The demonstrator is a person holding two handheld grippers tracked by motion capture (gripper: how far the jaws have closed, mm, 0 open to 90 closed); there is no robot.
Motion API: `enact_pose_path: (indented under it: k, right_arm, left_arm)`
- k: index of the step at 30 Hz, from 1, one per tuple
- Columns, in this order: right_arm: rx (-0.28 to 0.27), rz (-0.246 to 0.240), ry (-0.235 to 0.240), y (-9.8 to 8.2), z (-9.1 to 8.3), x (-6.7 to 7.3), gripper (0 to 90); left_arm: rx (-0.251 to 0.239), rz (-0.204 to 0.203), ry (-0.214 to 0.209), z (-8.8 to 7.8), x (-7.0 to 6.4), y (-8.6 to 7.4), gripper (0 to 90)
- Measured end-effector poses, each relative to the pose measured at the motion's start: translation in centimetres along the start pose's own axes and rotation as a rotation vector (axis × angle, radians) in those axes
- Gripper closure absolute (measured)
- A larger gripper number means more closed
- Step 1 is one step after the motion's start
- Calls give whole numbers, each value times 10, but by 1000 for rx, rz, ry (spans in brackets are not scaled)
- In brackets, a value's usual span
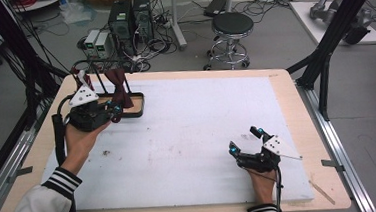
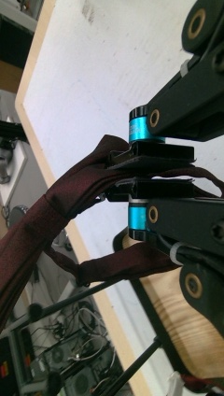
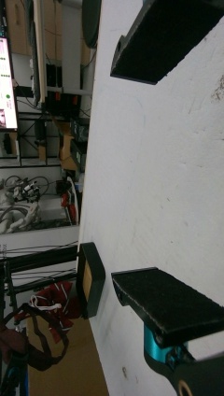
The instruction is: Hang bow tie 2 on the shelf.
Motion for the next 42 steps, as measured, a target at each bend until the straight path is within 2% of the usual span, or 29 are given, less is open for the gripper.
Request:
enact_pose_path:
  k: [8,12,17,20,29,35,42]
  right_arm:
    - [0,-1,2,0,0,0,30]
    - [-2,-3,2,0,0,0,30]
    - [-2,-3,3,0,0,0,30]
    - [-4,-4,2,0,0,0,30]
    - [-7,-4,3,0,0,0,30]
    - [-7,-4,4,0,-1,0,30]
    - [-12,-12,5,1,0,-1,30]
  left_arm:
    - [-36,19,39,5,9,16,840]
    - [-40,42,56,11,12,24,840]
    - [-47,54,67,17,14,30,840]
    - [-50,75,78,21,16,34,840]
    - [-68,90,92,36,18,45,840]
    - [-65,109,105,43,20,49,840]
    - [-59,110,114,51,22,47,840]
Point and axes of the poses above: each handheld gripper's, and its own axes: z roughly forward along the jaws, y roughly out of its top, x roughly to its left, the point moved 6 cm from there along z, roughly forward along the jaws, and after that the axes turned 14 degrees about z, right-handed, at the moved point
